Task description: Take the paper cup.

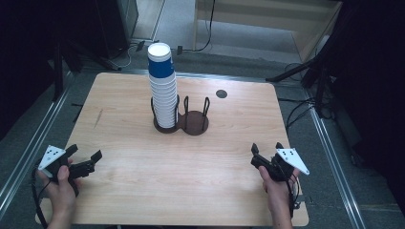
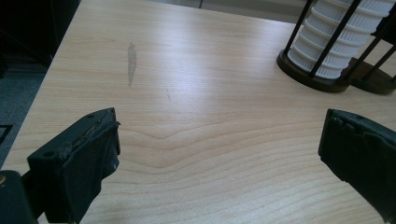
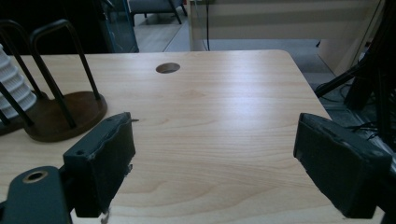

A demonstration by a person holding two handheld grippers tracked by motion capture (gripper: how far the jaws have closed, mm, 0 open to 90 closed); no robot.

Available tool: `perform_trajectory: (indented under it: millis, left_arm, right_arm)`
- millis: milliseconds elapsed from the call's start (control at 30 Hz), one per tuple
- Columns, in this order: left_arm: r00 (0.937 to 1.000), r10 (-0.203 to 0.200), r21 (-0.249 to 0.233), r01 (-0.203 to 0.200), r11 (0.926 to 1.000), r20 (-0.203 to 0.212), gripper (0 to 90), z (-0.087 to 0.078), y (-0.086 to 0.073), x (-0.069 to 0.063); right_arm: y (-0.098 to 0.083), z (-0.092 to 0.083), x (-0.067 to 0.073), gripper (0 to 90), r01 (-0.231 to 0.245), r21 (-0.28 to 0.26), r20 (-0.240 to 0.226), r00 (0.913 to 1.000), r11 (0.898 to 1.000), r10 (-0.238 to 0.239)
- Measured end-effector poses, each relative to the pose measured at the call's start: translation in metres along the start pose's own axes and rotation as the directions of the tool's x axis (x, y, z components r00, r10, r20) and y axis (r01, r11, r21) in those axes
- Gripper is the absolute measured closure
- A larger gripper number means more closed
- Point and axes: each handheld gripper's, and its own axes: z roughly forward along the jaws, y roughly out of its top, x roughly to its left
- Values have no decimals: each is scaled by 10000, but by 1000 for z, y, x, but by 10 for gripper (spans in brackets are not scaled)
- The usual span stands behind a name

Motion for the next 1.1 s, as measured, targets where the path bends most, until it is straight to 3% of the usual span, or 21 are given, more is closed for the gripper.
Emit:
perform_trajectory:
  millis: [167, 400, 533, 700, 1100]
  left_arm:
    - [9997, 236, -50, -235, 9997, 37, 0, 0, 0, -2]
    - [9998, 62, 167, -65, 9998, 199, 0, 1, 1, 1]
    - [9997, 191, 282, -195, 9994, 135, 0, 3, 1, -1]
    - [9995, 279, 367, -285, 9989, 163, 0, 4, 2, -2]
    - [9995, 198, 333, -206, 9992, 255, 0, 4, 2, -1]
  right_arm:
    - [6, 2, 9, 129, -170, -43, -287, 9994, 9998, 169]
    - [21, 2, 23, 109, -129, -166, -706, 9974, 9998, 117]
    - [32, 6, 39, 108, -57, -342, -909, 9959, 9994, 26]
    - [37, 13, 53, 108, -323, -250, -975, 9948, 9992, 298]
    - [49, 27, 89, 108, -5, -418, -1289, 9916, 9991, -49]
